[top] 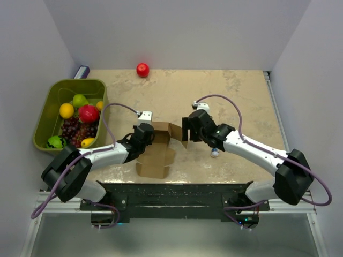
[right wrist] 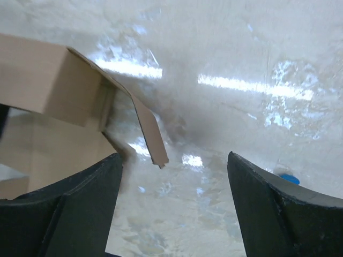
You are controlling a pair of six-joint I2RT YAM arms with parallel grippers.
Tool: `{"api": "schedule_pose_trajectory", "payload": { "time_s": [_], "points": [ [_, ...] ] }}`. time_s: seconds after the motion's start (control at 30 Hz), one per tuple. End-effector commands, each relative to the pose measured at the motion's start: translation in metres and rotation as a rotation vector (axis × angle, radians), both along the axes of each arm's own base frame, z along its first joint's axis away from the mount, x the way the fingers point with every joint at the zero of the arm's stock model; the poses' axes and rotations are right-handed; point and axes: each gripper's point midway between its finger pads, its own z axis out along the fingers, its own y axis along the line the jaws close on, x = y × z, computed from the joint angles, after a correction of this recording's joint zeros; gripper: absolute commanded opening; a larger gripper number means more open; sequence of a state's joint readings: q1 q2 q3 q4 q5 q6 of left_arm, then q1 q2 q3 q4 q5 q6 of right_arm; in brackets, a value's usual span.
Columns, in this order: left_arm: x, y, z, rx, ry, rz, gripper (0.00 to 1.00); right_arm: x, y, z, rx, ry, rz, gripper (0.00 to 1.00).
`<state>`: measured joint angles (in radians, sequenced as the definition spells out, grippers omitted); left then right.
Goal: Fold the paper box
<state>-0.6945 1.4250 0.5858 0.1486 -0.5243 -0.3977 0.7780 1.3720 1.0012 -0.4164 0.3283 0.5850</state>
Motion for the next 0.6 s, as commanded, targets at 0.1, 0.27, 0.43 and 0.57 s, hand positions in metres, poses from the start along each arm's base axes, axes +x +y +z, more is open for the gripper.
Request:
{"api": "schedule_pose_trajectory", "payload": {
  "time_s": [0.1,0.27,0.43,0.57],
  "points": [
    [0.0,0.005,-0.003,0.045,0.019,0.005,0.0,-0.002,0.027,-0.033,0.03,0.023,0.153,0.68],
    [0.0,0.005,-0.006,0.044,0.019,0.008,0.0,0.001,0.035,-0.052,0.013,0.048,0.19,0.38],
    [0.001,0.003,-0.007,0.049,0.011,-0.001,0.0,0.008,0.053,-0.029,0.08,0.025,0.21,0.08],
    [-0.001,-0.002,-0.01,0.054,0.01,-0.006,0.0,0.008,0.061,-0.026,0.092,0.061,0.213,0.01]
  ]
}}
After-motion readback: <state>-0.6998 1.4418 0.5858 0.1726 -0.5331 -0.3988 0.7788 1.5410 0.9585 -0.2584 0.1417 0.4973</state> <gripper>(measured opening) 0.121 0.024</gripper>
